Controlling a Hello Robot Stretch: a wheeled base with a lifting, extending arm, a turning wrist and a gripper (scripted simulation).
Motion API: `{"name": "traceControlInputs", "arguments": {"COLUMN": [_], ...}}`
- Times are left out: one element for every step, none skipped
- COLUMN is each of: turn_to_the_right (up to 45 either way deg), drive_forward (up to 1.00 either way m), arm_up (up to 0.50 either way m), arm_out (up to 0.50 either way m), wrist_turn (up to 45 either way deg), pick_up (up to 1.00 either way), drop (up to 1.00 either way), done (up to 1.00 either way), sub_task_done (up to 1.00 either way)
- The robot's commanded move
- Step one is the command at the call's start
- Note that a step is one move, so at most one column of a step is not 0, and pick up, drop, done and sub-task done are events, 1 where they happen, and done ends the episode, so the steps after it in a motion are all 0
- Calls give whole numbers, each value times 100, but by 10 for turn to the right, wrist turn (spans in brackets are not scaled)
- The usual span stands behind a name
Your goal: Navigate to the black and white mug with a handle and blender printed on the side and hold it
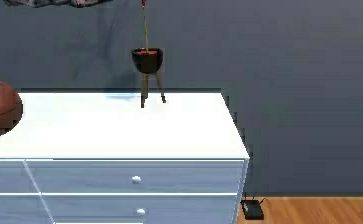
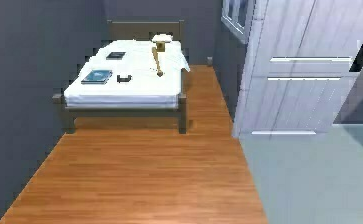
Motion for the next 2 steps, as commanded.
{"name": "traceControlInputs", "arguments": {"turn_to_the_right": [-450,-420], "drive_forward": [0,0], "arm_up": [0,0], "arm_out": [0,0], "wrist_turn": [0,0], "pick_up": [0,0], "drop": [0,0], "done": [0,0], "sub_task_done": [0,0]}}
